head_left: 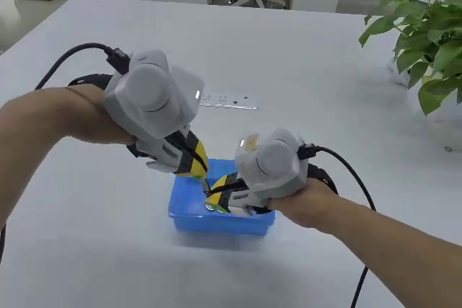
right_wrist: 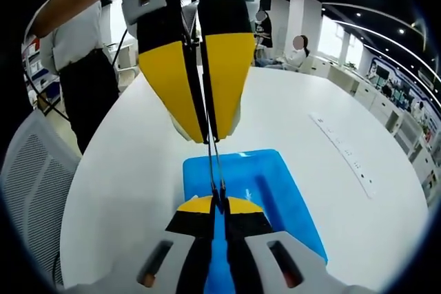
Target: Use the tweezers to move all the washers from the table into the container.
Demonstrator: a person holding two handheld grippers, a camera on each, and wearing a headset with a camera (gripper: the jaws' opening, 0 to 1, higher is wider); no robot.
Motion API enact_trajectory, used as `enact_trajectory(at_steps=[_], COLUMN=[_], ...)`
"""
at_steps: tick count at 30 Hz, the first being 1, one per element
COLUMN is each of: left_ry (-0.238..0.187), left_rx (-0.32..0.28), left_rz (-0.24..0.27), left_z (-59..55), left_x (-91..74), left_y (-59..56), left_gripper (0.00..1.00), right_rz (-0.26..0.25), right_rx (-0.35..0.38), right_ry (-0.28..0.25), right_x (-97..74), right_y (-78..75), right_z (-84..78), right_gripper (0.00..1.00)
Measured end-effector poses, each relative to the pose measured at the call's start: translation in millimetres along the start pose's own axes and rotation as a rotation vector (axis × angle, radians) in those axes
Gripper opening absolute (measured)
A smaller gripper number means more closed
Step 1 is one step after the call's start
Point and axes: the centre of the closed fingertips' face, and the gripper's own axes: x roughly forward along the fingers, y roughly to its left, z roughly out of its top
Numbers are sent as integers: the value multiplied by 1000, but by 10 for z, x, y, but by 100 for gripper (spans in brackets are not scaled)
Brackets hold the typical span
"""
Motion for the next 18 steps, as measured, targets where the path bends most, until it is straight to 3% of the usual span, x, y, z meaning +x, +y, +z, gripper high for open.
enact_trajectory(at_steps=[18], left_ry=[1], left_rx=[31], left_rz=[8], left_z=[156], left_x=[-120], left_y=[-214], left_gripper=[5], right_rz=[-12], right_rx=[-69], right_ry=[0], right_x=[-286], right_y=[225], right_z=[41], right_gripper=[4])
